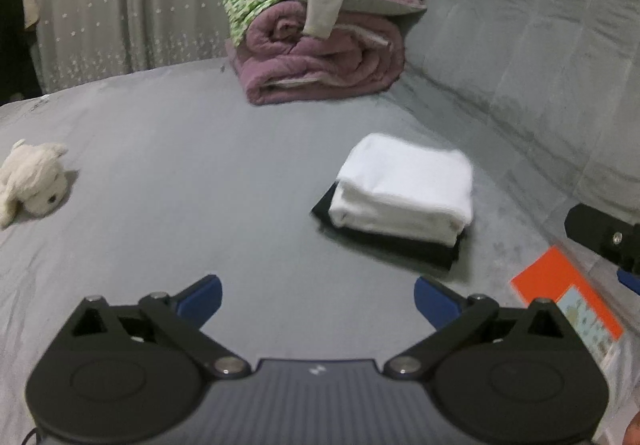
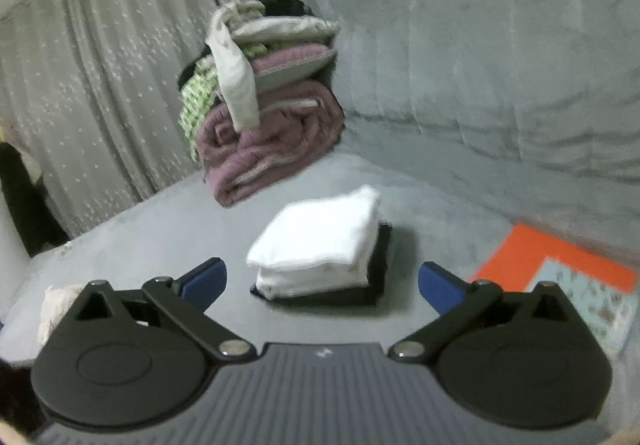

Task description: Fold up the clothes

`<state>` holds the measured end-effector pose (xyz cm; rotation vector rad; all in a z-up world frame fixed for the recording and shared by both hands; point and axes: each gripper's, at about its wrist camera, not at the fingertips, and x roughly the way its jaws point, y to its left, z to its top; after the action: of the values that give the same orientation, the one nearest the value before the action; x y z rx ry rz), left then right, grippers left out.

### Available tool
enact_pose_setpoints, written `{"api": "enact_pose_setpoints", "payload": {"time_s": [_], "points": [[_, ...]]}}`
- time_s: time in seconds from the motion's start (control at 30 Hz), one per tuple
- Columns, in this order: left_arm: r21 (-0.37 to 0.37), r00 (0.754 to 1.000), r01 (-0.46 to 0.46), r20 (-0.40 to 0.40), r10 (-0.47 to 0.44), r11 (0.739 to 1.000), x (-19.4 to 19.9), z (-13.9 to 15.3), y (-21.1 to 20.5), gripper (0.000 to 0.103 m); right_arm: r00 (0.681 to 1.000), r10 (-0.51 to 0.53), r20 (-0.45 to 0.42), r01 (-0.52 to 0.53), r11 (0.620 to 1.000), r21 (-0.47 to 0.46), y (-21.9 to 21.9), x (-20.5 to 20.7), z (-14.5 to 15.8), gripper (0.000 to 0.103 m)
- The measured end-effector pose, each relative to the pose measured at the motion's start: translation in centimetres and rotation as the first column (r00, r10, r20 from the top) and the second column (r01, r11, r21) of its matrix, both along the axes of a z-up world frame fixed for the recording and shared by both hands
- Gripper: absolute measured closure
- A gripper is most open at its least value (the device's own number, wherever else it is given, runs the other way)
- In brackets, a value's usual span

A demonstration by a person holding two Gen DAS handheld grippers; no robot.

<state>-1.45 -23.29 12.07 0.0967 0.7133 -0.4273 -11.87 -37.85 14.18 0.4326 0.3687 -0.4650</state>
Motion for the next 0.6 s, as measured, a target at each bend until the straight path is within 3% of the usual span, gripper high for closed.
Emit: {"api": "enact_pose_setpoints", "payload": {"time_s": [0.23,0.33,0.6], "points": [[0.044,0.998,-0.055,0.0,0.055,0.998,-1.2,-3.3,1.3,0.0,0.999,-0.023,-0.039,0.02,0.997,-0.074,1.9,0.4,-4.0,0.0],[0.048,0.996,-0.085,-0.003,0.086,0.995,-0.8,-4.3,1.6,0.0,0.996,-0.029,-0.082,0.026,0.999,-0.032,1.5,1.0,-6.3,0.0],[0.097,0.992,-0.122,0.022,0.121,0.988,-0.1,-5.7,0.9,0.0,0.993,-0.027,-0.118,0.022,0.999,-0.044,1.6,2.4,-6.9,0.0]]}}
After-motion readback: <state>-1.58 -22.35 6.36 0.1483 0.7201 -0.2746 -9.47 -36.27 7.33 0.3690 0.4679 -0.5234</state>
